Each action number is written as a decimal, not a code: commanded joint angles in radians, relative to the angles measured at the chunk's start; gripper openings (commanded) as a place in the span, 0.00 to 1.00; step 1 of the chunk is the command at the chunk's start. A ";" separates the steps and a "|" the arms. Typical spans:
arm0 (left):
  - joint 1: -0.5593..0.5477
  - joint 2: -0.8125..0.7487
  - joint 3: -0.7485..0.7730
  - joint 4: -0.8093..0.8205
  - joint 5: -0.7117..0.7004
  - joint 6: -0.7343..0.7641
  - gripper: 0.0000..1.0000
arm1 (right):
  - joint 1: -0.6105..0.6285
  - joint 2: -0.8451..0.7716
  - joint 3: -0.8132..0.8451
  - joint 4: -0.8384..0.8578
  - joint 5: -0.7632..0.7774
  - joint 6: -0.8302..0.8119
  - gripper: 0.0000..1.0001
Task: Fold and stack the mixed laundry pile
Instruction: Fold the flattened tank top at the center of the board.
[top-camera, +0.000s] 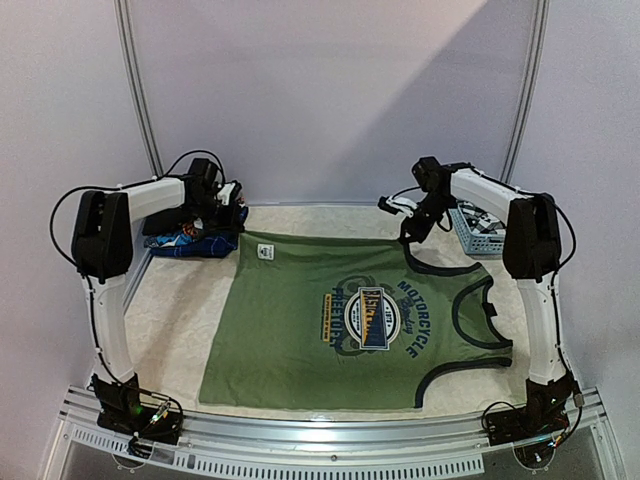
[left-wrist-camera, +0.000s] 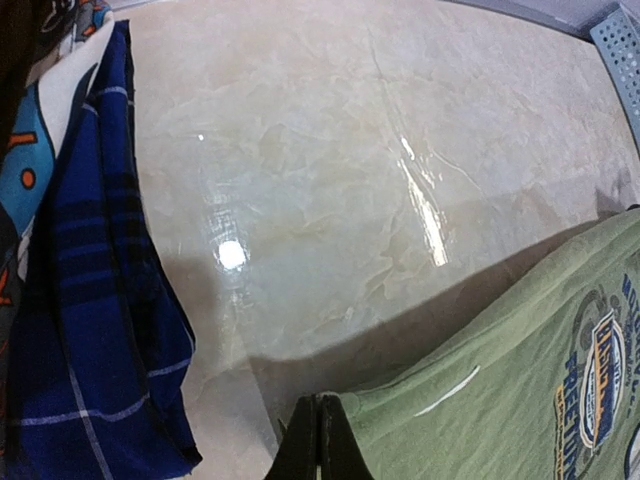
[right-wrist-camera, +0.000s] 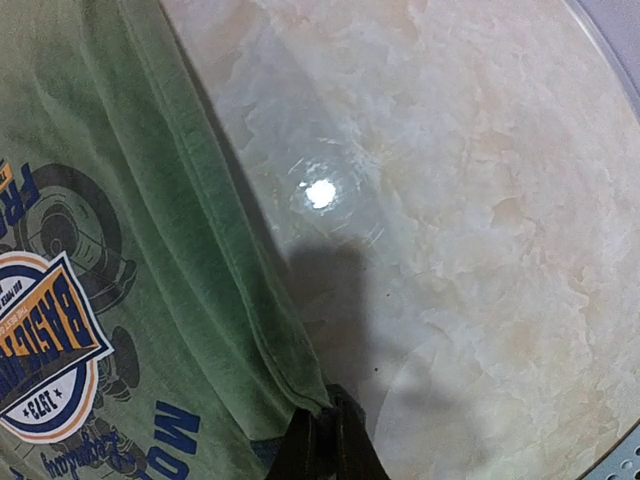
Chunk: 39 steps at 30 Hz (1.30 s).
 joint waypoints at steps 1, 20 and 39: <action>0.007 -0.068 -0.052 -0.003 0.012 0.020 0.00 | 0.017 -0.069 -0.060 -0.002 -0.004 -0.010 0.00; 0.007 -0.199 -0.208 -0.002 0.054 0.010 0.00 | 0.043 -0.290 -0.414 0.135 -0.032 0.007 0.00; 0.011 -0.252 -0.239 -0.055 0.035 0.049 0.00 | 0.086 -0.455 -0.612 0.229 0.007 -0.209 0.00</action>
